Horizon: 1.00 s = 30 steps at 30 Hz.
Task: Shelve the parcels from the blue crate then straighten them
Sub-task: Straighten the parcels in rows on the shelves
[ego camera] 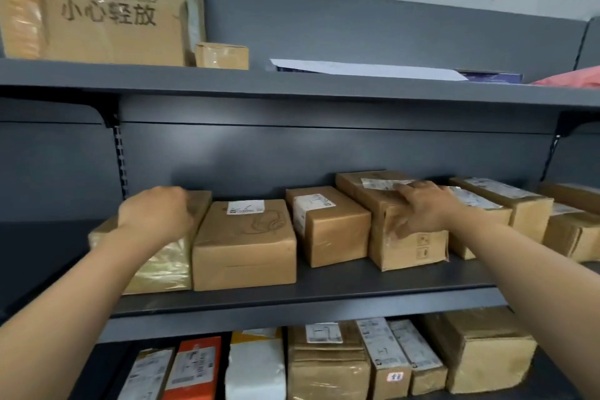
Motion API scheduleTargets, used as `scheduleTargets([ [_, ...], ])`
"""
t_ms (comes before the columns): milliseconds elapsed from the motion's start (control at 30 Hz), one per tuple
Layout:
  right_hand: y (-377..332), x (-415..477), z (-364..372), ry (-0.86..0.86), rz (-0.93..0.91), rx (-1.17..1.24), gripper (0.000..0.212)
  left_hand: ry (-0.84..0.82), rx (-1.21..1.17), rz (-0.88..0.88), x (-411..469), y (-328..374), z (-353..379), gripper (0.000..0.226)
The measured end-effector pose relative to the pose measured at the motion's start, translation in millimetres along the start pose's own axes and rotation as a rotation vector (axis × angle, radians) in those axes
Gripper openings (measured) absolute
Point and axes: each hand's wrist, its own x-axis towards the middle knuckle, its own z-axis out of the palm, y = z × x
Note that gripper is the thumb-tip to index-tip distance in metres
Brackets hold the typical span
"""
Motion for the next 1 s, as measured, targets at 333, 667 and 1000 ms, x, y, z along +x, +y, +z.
scheduleTargets([
  [333,56.0,36.6,25.0,0.063,-0.261,0.038,0.106,-0.005,-0.321,0.330,0.6,181.6,17.5,0.056],
  [667,69.7,38.9,35.1,0.160,-0.353,0.096,0.102,-0.172,-0.174,0.405,0.0,234.0,31.7,0.081],
  [1000,58.8,18.2,34.2,0.220,-0.344,0.099,0.098,-0.314,-0.275,0.439,-10.2,203.1,16.4,0.078],
])
